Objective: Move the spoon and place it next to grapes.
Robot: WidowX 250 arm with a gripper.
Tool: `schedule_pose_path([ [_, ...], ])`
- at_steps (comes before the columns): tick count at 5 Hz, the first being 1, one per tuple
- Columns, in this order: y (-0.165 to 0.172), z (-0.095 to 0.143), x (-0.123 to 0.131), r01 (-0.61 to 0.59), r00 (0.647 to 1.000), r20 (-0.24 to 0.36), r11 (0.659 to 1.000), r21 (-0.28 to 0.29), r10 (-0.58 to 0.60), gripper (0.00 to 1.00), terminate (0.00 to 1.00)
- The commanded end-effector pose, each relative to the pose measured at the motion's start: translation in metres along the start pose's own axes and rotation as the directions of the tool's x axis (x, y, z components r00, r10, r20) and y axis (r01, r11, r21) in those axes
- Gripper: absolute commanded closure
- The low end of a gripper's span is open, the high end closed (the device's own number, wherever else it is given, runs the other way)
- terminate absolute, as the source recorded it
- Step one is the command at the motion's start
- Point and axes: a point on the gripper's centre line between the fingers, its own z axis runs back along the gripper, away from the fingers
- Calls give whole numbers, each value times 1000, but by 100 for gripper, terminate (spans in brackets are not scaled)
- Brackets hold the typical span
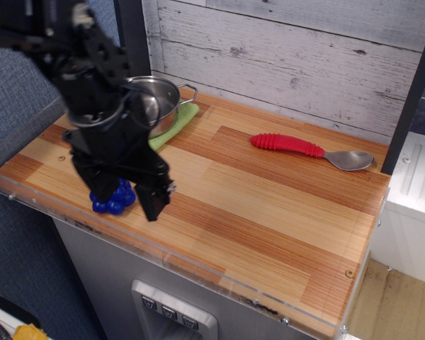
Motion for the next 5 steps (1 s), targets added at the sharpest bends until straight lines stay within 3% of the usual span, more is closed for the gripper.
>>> schedule_pose_path([
  [1, -19, 2, 57, 402, 914, 86, 915, -37, -397, 0, 0],
  [2, -31, -6, 87, 602, 797, 85, 798, -29, -599, 0, 0],
  [3, -46, -17, 109, 733, 680, 85, 678, -53, -728, 0, 0],
  [5, -66, -23, 141, 808, 582, 135, 589, 10, -802, 0, 0],
])
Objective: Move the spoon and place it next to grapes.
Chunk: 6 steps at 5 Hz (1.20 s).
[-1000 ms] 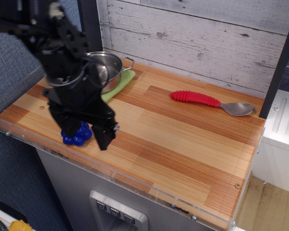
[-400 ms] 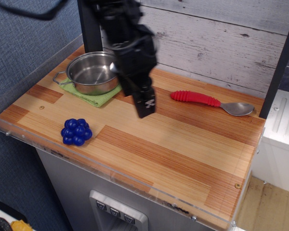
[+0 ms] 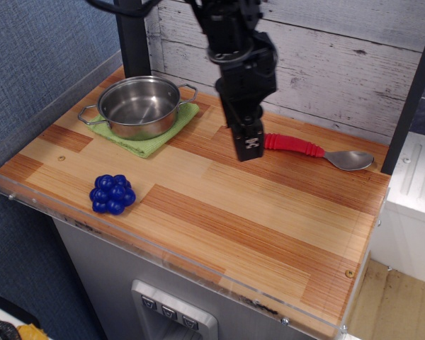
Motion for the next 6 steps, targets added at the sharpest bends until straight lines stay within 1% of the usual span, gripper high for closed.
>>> schedule_pose_path([
  [1, 9, -1, 33, 100, 994, 30, 994, 35, -102, 0, 0],
  [2, 13, -12, 41, 119, 993, 9, 992, 34, -119, 0, 0],
  [3, 14, -26, 47, 132, 991, -24, 991, 8, -132, 0, 0],
  [4, 15, -37, 50, 112, 993, -37, 994, 0, -112, 0, 0],
  [5, 15, -39, 50, 97, 994, -44, 995, 1, -97, 0, 0],
  [6, 15, -43, 48, 56, 997, -56, 998, 14, -55, 100, 0],
])
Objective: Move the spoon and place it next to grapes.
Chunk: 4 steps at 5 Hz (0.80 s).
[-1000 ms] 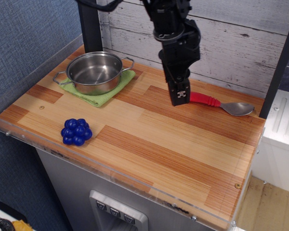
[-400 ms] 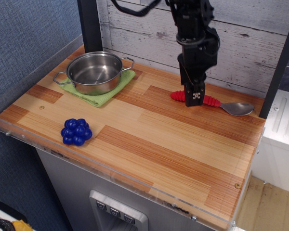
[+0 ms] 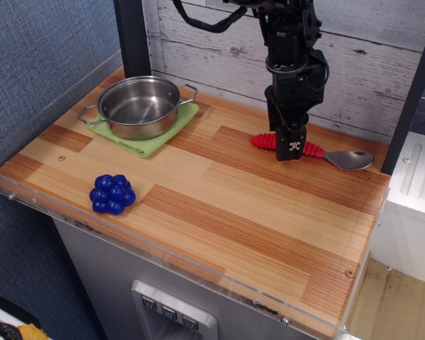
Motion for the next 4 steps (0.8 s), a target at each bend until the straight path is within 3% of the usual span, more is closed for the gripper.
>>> schedule_pose_path([
  [1, -5, 6, 10, -33, 999, 16, 999, 36, 33, 100, 0],
  [3, -6, 25, 4, -60, 997, 59, 997, 44, 57, 100, 0],
  [4, -8, 36, 0, -44, 998, 53, 997, 67, 41, 100, 0],
])
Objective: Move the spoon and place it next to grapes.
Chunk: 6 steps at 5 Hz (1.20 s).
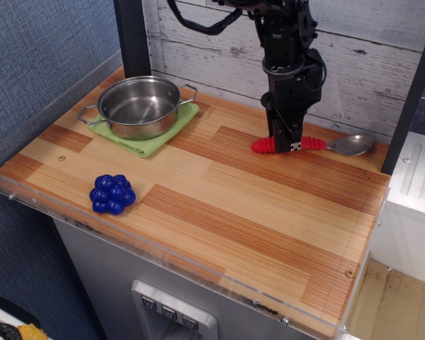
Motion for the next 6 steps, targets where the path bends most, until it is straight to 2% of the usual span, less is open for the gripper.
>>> schedule_pose_path([
  [1, -2, 50, -3, 35, 998, 45, 997, 76, -39, 100, 0],
  [2, 0, 65, -11, 31, 998, 60, 995, 94, -37, 100, 0],
  [3, -3, 80, -25, -41, 998, 54, 993, 113, 35, 100, 0],
  [4, -16, 85, -48, -40, 999, 31, 994, 104, 37, 100, 0],
  [5, -27, 83, -70, -38, 998, 49, 995, 90, 34, 100, 0],
  [6, -41, 80, -88, -63, 998, 7, 994, 87, 63, 100, 0],
])
